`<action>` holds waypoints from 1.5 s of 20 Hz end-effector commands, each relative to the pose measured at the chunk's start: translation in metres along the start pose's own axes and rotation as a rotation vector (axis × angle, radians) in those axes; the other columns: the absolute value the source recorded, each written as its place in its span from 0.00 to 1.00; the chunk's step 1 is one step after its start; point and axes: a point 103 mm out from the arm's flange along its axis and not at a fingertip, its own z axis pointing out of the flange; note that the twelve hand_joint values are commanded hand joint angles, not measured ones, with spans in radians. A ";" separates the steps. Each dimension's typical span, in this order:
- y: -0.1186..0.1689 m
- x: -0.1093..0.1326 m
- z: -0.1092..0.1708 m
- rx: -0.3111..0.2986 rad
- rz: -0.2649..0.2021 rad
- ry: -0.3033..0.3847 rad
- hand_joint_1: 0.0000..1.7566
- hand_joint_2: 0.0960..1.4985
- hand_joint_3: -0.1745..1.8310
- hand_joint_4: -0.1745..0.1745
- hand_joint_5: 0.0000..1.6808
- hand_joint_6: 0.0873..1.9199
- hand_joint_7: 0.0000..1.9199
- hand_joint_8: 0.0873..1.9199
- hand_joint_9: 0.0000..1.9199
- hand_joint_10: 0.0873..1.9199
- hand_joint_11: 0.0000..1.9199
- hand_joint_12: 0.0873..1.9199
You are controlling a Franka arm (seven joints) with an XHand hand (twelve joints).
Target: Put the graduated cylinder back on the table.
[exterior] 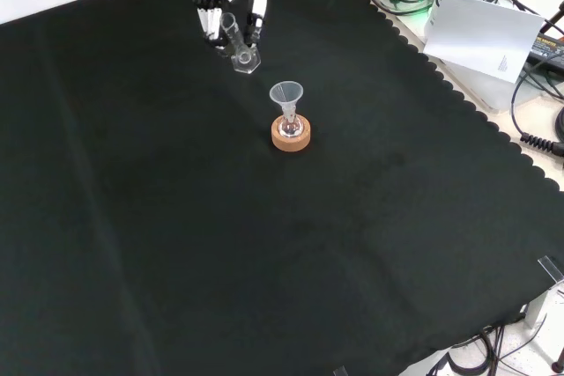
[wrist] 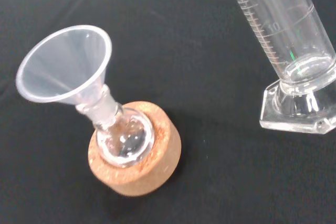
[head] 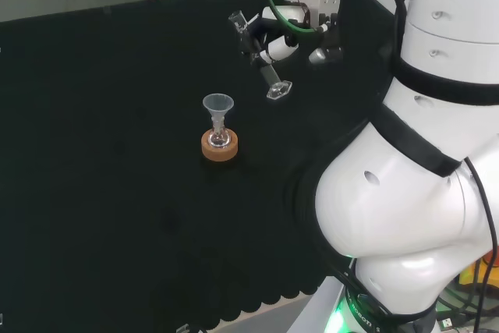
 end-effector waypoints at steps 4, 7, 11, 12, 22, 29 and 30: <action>0.036 -0.032 0.015 -0.180 -0.046 0.083 0.71 0.75 0.09 0.00 0.53 0.56 0.48 0.56 0.73 0.00 0.59 0.40; 0.044 -0.037 0.023 -0.221 -0.055 0.103 0.71 0.75 0.09 0.00 0.53 0.56 0.48 0.56 0.73 0.00 0.59 0.40; 0.051 -0.042 0.034 -0.255 -0.061 0.119 0.71 0.75 0.09 0.00 0.53 0.56 0.48 0.56 0.73 0.00 0.58 0.40; 0.053 -0.044 0.037 -0.270 -0.061 0.120 0.71 0.76 0.09 0.00 0.53 0.57 0.48 0.57 0.73 0.00 0.58 0.40; 0.066 -0.054 0.060 -0.324 -0.068 0.147 0.71 0.76 0.09 0.00 0.52 0.58 0.47 0.58 0.72 0.00 0.58 0.40; 0.071 -0.057 0.070 -0.382 -0.060 0.156 0.70 0.76 0.09 0.00 0.51 0.59 0.46 0.59 0.72 0.00 0.58 0.40; 0.072 -0.057 0.072 -0.387 -0.057 0.158 0.70 0.76 0.09 0.00 0.51 0.59 0.46 0.59 0.72 0.00 0.58 0.41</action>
